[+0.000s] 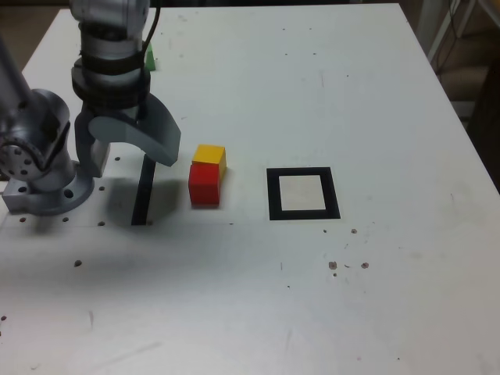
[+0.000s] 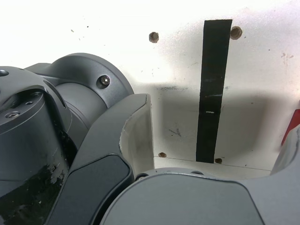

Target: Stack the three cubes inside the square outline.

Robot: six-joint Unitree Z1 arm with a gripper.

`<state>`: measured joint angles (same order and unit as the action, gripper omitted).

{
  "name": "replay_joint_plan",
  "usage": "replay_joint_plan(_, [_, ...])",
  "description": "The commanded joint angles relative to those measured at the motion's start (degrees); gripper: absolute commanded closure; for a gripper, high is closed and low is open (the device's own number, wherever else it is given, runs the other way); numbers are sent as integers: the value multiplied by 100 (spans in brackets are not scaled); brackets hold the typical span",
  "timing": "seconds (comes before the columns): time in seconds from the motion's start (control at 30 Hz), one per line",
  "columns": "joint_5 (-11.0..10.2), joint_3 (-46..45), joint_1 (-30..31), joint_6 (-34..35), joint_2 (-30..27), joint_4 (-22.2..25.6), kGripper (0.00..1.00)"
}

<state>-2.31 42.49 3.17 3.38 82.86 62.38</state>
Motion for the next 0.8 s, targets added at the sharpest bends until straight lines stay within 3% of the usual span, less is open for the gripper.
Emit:
replay_joint_plan(0.0, [-3, -3, -4, -12, 17, 16, 0])
replay_joint_plan(0.43, [11, 63, -2, -12, -2, 98, 0])
replay_joint_plan(0.77, [-36, 659, 225, 140, 45, 616, 1])
